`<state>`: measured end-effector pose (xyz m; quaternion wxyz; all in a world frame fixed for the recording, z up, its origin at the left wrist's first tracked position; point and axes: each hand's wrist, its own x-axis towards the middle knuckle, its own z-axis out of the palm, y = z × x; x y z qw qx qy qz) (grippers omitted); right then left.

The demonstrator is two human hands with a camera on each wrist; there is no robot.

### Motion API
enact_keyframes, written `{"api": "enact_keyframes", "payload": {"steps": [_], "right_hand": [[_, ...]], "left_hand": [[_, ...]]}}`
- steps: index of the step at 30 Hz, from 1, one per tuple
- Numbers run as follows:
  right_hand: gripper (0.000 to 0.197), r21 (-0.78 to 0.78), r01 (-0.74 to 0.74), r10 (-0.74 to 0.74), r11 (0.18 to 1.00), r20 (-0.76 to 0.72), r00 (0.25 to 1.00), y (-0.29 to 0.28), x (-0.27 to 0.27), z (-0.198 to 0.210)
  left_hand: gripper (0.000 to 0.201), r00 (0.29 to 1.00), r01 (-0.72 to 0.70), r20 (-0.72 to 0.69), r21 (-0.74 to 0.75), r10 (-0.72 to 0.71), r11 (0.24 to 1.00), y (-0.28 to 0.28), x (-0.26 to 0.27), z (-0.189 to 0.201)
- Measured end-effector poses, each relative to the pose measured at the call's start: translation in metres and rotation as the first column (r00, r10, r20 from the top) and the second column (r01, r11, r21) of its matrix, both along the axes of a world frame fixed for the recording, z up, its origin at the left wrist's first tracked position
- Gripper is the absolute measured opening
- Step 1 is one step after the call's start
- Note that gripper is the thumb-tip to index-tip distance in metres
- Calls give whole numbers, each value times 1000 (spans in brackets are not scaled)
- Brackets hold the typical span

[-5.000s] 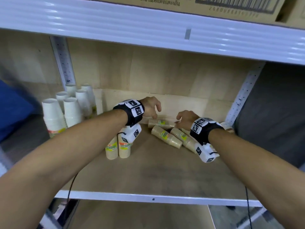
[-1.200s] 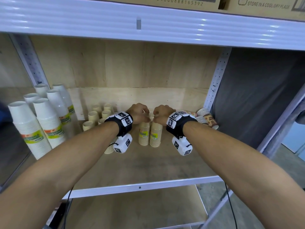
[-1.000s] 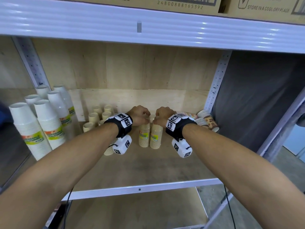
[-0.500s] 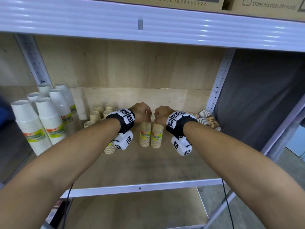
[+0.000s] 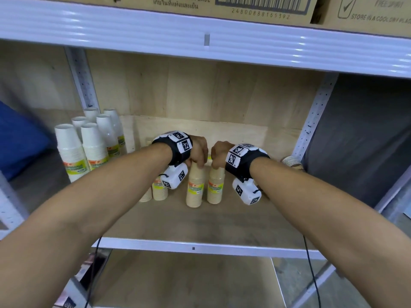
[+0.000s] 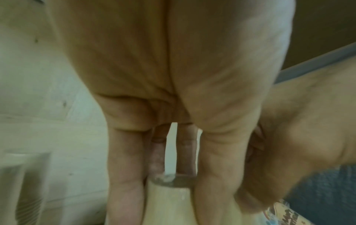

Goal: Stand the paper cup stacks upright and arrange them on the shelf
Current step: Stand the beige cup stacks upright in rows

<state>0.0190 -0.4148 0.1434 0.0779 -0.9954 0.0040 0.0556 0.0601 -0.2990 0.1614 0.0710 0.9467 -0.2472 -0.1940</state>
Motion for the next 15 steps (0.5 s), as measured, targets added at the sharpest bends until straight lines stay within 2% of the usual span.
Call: {"api": "enact_keyframes", "payload": {"steps": [3, 6, 10, 15], "right_hand": [[30, -35, -58, 56, 998, -59, 997, 13, -5, 7], [36, -66, -136, 124, 989, -156, 980, 32, -10, 15], [38, -1, -197, 194, 980, -168, 966, 60, -13, 15], [29, 50, -281, 285, 958, -132, 949, 92, -14, 15]], "left_hand": [[35, 1000, 14, 6, 83, -15, 996, 10, -10, 8], [33, 999, -21, -22, 99, 23, 995, 28, -16, 15], [34, 993, -98, -50, 113, 104, 989, 59, -19, 17], [30, 982, -170, -73, 68, 175, 983, 101, -28, 16]]}}
